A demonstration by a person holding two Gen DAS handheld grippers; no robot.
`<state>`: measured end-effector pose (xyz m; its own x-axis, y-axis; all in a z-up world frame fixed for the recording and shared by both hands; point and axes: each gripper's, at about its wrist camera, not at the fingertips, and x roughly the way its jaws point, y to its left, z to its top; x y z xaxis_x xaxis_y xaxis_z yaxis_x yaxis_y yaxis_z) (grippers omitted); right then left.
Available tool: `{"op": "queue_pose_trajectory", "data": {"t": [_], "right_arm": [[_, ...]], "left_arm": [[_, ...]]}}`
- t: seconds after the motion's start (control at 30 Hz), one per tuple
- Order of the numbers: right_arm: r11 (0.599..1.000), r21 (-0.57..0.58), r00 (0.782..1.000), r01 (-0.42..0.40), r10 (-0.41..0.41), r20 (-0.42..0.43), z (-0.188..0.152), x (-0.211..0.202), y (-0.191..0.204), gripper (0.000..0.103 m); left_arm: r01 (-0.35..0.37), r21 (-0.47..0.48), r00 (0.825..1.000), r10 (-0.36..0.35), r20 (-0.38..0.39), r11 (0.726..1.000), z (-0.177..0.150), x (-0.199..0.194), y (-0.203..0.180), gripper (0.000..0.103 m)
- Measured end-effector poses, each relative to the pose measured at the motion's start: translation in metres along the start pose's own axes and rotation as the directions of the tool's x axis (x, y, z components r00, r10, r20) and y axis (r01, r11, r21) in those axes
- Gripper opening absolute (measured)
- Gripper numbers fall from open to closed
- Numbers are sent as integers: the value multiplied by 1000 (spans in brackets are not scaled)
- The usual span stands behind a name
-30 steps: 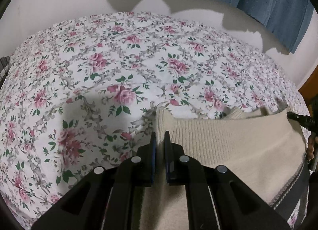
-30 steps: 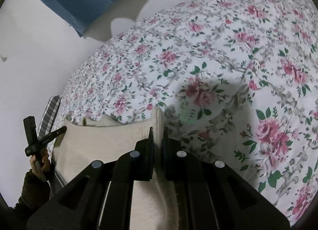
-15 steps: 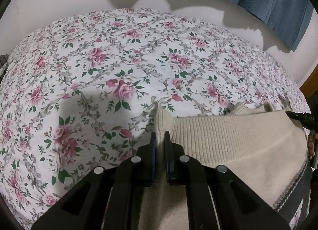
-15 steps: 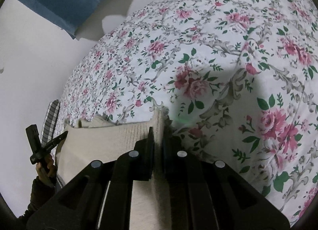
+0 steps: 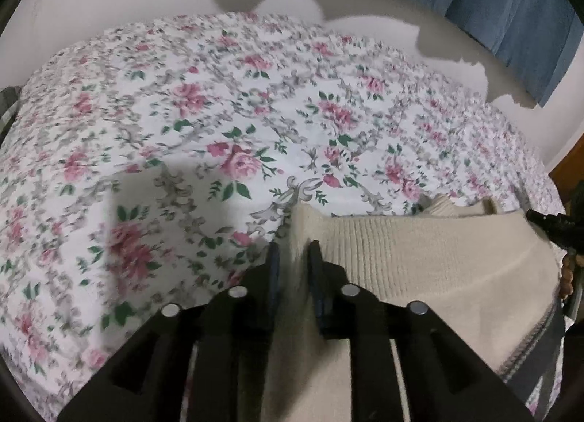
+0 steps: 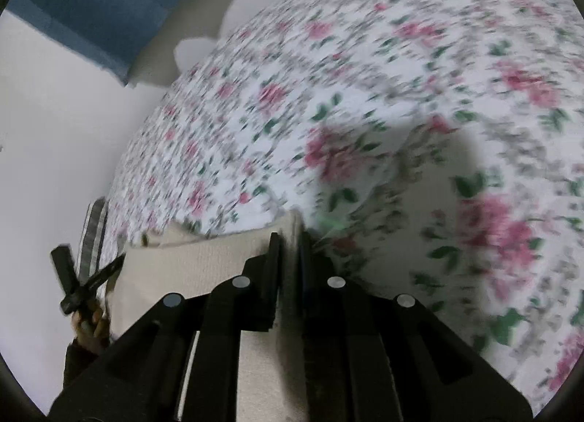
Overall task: Fold small clothes
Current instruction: 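Lay the folded hem down and open both tools, then grasp the folded sweater edge with both tools and lift it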
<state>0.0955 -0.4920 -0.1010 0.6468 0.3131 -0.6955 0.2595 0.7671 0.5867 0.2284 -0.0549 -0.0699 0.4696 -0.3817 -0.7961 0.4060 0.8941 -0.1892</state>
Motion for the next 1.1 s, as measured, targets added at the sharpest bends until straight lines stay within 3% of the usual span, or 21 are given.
{"op": "queue_pose_trajectory", "data": {"t": [0.07, 0.17, 0.23, 0.3, 0.33, 0.47, 0.63, 0.7, 0.83, 1.0, 1.1], "right_arm": [[998, 33, 997, 48, -50, 59, -1, -17, 0, 12], [997, 51, 991, 50, -56, 122, -7, -45, 13, 13], [999, 51, 988, -13, 5, 157, -18, -66, 33, 20], [997, 38, 982, -71, 64, 175, -31, -77, 52, 31], [993, 26, 979, -112, 106, 175, -41, -82, 66, 32], [957, -19, 955, -288, 289, 67, -90, -75, 116, 38], [932, -27, 929, -361, 357, -101, -147, -39, 150, 40], [939, -22, 929, -344, 337, -151, -169, -26, 155, 40], [978, -45, 957, -202, 187, -222, -205, 2, 152, 40], [979, -57, 966, -194, 181, -183, -214, 4, 151, 38], [980, -76, 970, -183, 168, -174, -218, 3, 153, 38]], "left_arm": [[18, -2, 1000, -18, 1, 1000, -5, -14, 0, 23], [31, 7, 999, -31, 25, 1000, -19, -40, -2, 38], [65, -11, 997, -65, 48, 998, -33, -61, 0, 53], [91, -30, 994, -89, 56, 995, -45, -73, 2, 58], [110, -43, 992, -107, 61, 993, -55, -80, 3, 58], [159, -91, 986, -155, 54, 983, -82, -90, 9, 58], [167, -137, 985, -161, 55, 976, -106, -96, 19, 58], [175, -153, 984, -169, 48, 973, -114, -97, 25, 58], [189, -163, 982, -187, 30, 968, -125, -94, 31, 59], [242, -190, 969, -248, -10, 951, -124, -74, 33, 59], [239, -195, 969, -247, -21, 951, -120, -64, 33, 59]]}}
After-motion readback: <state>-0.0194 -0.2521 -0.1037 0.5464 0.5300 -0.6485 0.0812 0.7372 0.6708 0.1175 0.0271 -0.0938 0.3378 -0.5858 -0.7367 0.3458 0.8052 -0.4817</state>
